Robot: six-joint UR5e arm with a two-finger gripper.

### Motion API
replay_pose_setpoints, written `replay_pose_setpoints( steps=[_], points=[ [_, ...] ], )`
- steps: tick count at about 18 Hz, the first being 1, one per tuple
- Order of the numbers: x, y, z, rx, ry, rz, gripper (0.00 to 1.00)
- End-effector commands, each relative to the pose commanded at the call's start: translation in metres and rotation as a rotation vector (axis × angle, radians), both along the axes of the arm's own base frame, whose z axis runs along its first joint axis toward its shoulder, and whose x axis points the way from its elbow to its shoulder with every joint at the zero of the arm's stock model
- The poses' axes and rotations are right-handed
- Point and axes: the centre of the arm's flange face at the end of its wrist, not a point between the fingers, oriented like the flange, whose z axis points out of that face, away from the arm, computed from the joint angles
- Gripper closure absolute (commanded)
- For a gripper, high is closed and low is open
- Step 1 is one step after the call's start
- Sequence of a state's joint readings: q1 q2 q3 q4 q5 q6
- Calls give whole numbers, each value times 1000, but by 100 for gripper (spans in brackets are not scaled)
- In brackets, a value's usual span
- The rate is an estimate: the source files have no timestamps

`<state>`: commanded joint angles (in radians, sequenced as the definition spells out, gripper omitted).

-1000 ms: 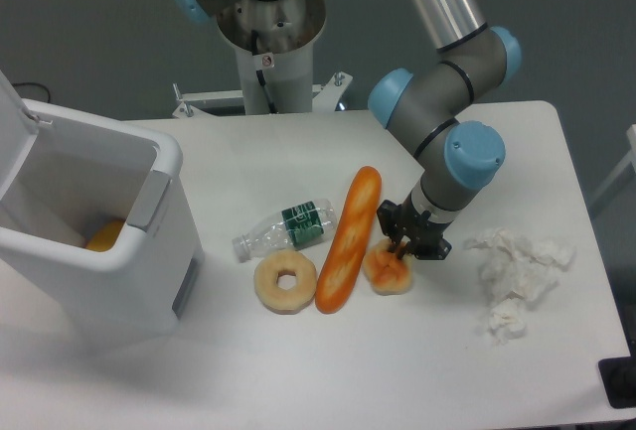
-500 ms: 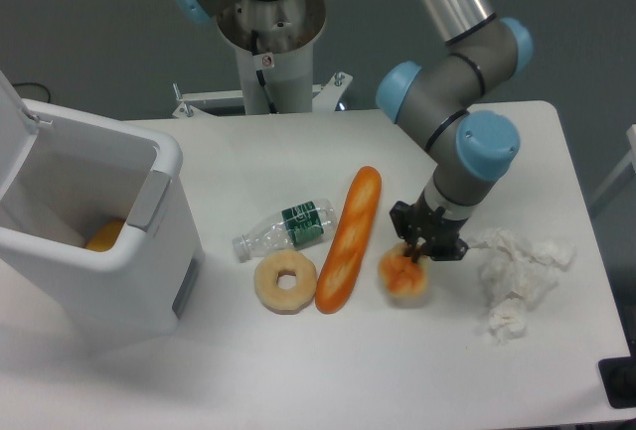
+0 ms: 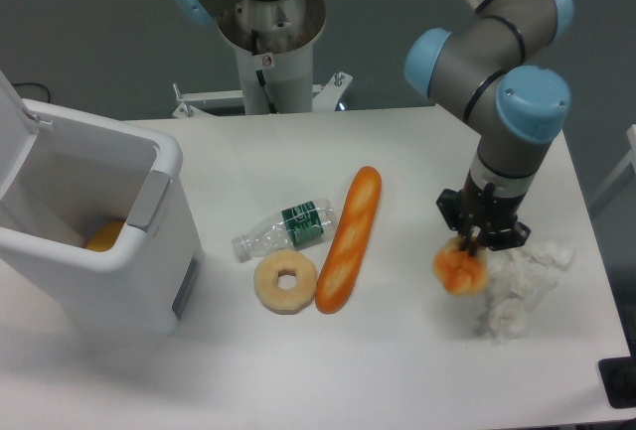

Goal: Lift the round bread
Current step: 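Lift the bread roll up and away from the baguette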

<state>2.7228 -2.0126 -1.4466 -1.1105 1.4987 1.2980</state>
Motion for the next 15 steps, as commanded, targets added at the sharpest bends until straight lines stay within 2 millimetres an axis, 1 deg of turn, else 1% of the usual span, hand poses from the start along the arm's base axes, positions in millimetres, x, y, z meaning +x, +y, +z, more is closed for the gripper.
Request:
replay_pose_setpoints(
  steps=[2, 5, 7, 9, 10, 15],
  points=[
    [-2, 1, 15, 2, 6, 27, 100],
    [-12, 4, 35, 7, 23, 24, 100],
    [-19, 4, 45, -9, 21, 26, 100],
    [-23, 12, 48, -30, 12, 16, 100],
    [-21, 15, 48, -31, 13, 11, 100],
    [-19, 13, 52, -58, 27, -28, 100]
  ],
)
